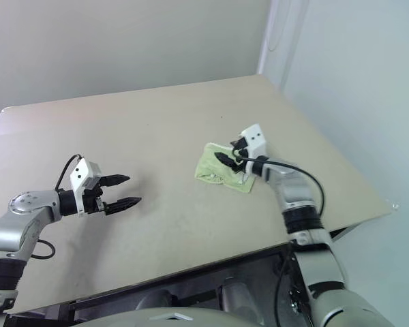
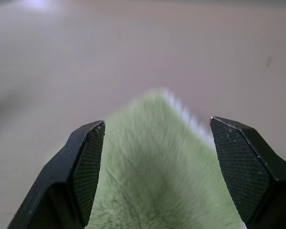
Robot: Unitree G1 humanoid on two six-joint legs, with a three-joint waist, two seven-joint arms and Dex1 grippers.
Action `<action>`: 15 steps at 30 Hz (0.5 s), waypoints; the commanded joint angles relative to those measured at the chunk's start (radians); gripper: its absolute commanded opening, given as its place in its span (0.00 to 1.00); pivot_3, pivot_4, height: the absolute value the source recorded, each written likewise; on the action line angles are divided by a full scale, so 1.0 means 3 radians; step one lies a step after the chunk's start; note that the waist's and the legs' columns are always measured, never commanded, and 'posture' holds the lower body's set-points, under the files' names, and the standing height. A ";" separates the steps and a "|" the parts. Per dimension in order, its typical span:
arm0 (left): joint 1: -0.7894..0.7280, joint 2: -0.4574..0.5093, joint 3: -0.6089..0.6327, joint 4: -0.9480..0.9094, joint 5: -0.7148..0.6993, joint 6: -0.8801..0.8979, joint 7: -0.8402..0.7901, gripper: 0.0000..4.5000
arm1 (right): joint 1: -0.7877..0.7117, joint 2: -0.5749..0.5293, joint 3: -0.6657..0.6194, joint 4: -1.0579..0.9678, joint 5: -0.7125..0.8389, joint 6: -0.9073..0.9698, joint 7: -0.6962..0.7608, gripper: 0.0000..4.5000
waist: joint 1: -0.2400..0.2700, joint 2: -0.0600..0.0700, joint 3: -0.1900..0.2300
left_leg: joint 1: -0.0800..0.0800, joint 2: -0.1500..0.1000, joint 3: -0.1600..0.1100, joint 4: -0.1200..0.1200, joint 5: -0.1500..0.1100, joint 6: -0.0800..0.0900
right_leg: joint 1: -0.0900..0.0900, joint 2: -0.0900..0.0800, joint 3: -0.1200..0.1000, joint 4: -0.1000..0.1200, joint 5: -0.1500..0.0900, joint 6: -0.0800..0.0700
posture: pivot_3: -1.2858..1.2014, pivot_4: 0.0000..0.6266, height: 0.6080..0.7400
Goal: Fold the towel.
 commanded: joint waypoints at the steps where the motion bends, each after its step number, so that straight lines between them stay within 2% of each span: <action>1: -0.0125 0.0026 0.0088 -0.0027 -0.0041 -0.0016 0.0004 1.00 | 0.0146 -0.0215 -0.0110 -0.0668 0.0291 0.0288 0.0217 0.81 | 0.0002 0.0000 0.0000 | -0.0001 0.0000 -0.0001 -0.0001 0.0000 0.0000 | 0.0000 0.0000 -0.0001 -0.0001 -0.0001 0.0001 | 0.52 0.00 1.00; 7: -0.0289 0.0041 0.0119 0.0122 -0.0013 -0.0028 0.0043 1.00 | 0.0599 -0.0643 -0.0063 -0.1308 0.0603 0.0579 0.0665 0.81 | 0.0003 -0.0002 0.0000 | 0.0001 0.0000 0.0002 0.0002 0.0000 0.0000 | 0.0002 0.0000 0.0000 -0.0002 -0.0015 0.0001 | 0.52 0.00 1.00; 15: -0.0229 0.0064 0.0200 0.0072 -0.0060 0.0069 0.0152 1.00 | 0.0809 -0.0809 -0.0022 -0.1500 0.0693 0.0662 0.0794 0.81 | 0.0004 -0.0003 0.0000 | 0.0003 0.0000 0.0005 0.0005 0.0000 0.0000 | 0.0003 0.0001 0.0002 -0.0002 -0.0015 0.0001 | 0.52 0.00 1.00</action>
